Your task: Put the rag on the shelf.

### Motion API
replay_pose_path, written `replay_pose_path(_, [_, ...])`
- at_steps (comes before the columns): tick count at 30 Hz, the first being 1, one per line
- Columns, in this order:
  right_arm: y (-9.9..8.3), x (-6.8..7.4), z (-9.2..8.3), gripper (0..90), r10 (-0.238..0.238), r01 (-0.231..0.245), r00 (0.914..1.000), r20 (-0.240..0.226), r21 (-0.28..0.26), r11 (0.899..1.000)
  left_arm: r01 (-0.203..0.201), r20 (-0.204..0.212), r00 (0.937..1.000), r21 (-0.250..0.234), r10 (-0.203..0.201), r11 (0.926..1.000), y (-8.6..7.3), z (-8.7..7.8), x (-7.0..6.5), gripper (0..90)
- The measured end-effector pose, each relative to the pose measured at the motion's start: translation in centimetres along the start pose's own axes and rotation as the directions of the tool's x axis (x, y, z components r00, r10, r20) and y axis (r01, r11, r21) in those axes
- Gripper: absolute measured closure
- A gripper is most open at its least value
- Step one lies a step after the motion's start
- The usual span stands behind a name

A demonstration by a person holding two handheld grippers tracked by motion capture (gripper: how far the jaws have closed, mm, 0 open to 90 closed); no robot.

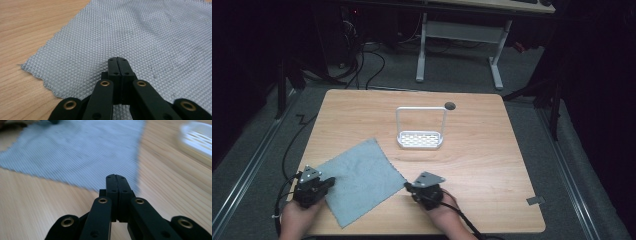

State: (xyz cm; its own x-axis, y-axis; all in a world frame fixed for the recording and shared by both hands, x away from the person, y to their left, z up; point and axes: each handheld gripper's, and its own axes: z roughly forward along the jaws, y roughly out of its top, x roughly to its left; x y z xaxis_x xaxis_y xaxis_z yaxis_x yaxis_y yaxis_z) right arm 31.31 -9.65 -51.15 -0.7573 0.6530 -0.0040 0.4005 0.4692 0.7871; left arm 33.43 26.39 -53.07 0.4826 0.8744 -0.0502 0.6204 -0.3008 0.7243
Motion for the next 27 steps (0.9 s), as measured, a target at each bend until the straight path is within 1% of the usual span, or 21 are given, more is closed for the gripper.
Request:
replay_pose_path(1, [1.2,1.2,1.5,90.0,-0.039,0.039,0.9992,-0.013,0.013,0.999,-0.013,-0.001,0.9999,0.003,0.013,0.9999,0.0,0.0,-0.1,90.0])
replay_pose_path(2, [1.7,1.9,2.5,90.0,-0.062,0.062,0.9979,-0.022,0.030,0.998,-0.031,0.008,0.9995,0.007,0.031,0.9995,-0.1,-0.2,-0.5,90.0])
replay_pose_path(4, [1.8,2.2,2.9,90.0,-0.063,0.064,0.9978,-0.023,0.046,0.997,-0.034,0.015,0.9993,0.009,0.034,0.9994,-0.2,-0.3,-0.5,90.0])
replay_pose_path(6, [1.7,2.7,4.0,90.0,-0.087,0.088,0.9960,-0.018,0.080,0.993,-0.035,0.046,0.9984,0.014,0.034,0.9993,-0.4,-0.5,-0.7,90.0])
replay_pose_path(7, [1.4,2.6,4.2,90.0,-0.097,0.097,0.9953,-0.009,0.108,0.989,-0.039,0.055,0.9978,0.015,0.038,0.9991,-0.4,-0.6,-0.9,90.0])
replay_pose_path(9, [0.5,1.7,3.5,90.0,-0.065,0.066,0.9978,-0.011,0.104,0.992,-0.052,0.102,0.9936,0.029,0.049,0.9982,-0.5,-0.8,-1.6,90.0])
replay_pose_path(11, [-0.3,0.8,2.4,90.0,-0.065,0.064,0.9978,0.014,0.113,0.992,-0.074,0.139,0.9879,0.038,0.068,0.9965,-0.5,-0.8,-2.6,90.0])
replay_pose_path(12, [-0.3,0.8,2.4,90.0,-0.065,0.064,0.9978,0.014,0.113,0.992,-0.074,0.139,0.9879,0.038,0.068,0.9965,-0.5,-0.8,-2.6,90.0])
replay_pose_path(13, [-1.4,-0.4,0.9,90.0,-0.052,0.047,0.9980,0.037,0.116,0.992,-0.117,0.198,0.9744,0.042,0.107,0.9923,-0.4,-0.6,-4.2,90.0])
replay_pose_path(15, [-2.7,-1.9,-0.7,90.0,-0.027,0.018,0.9972,0.070,0.115,0.993,-0.162,0.253,0.9566,0.045,0.145,0.9859,-0.3,-0.5,-5.9,90.0])
replay_pose_path(16, [-3.2,-2.5,-1.4,90.0,-0.020,0.011,0.9967,0.079,0.113,0.994,-0.192,0.287,0.9424,0.042,0.172,0.9805,-0.2,-0.3,-7.3,90.0])
replay_pose_path(17, [-4.0,-3.4,-2.3,90.0,0.009,-0.020,0.9948,0.102,0.106,0.994,-0.212,0.308,0.9323,0.041,0.189,0.9765,-0.1,-0.2,-8.0,90.0])
replay_pose_path(18, [-4.0,-3.4,-2.3,90.0,0.009,-0.020,0.9948,0.102,0.106,0.994,-0.212,0.308,0.9323,0.041,0.189,0.9765,-0.1,-0.2,-8.0,90.0])
replay_pose_path(19, [-4.9,-4.9,-3.5,90.0,0.045,-0.061,0.9882,0.146,0.107,0.992,-0.256,0.346,0.9096,0.032,0.230,0.9661,0.1,0.1,-9.9,89.0])
replay_pose_path(20, [-5.1,-5.4,-3.8,90.0,0.060,-0.078,0.9848,0.163,0.108,0.991,-0.270,0.363,0.9000,0.029,0.242,0.9623,0.3,0.3,-10.7,88.5])
replay_pose_path(21, [-5.4,-6.1,-4.1,90.0,0.087,-0.106,0.9795,0.182,0.100,0.989,-0.281,0.369,0.8951,0.028,0.251,0.9594,0.5,0.4,-11.2,86.3])
replay_pose_path(22, [-5.5,-6.5,-4.3,89.9,0.102,-0.122,0.9750,0.197,0.094,0.988,-0.293,0.364,0.8928,0.020,0.266,0.9560,0.6,0.5,-11.5,84.7])
replay_pose_path(23, [-5.4,-6.5,-4.7,89.0,0.110,-0.126,0.9730,0.203,0.071,0.989,-0.295,0.349,0.8956,0.001,0.276,0.9556,0.8,0.4,-11.5,82.6])
replay_pose_path(24, [-5.4,-6.5,-4.7,89.0,0.110,-0.126,0.9730,0.203,0.071,0.989,-0.295,0.349,0.8956,0.001,0.276,0.9556,0.8,0.4,-11.5,81.1])
replay_pose_path(25, [-4.8,-5.5,-5.6,86.9,0.105,-0.110,0.9780,0.180,0.022,0.994,-0.279,0.298,0.9133,-0.039,0.277,0.9596,1.2,0.3,-10.9,79.6])
replay_pose_path(27, [-4.2,-3.9,-5.9,86.6,0.086,-0.087,0.9882,0.126,0.000,0.996,-0.231,0.230,0.9436,-0.060,0.238,0.9712,1.6,0.4,-9.8,78.0])
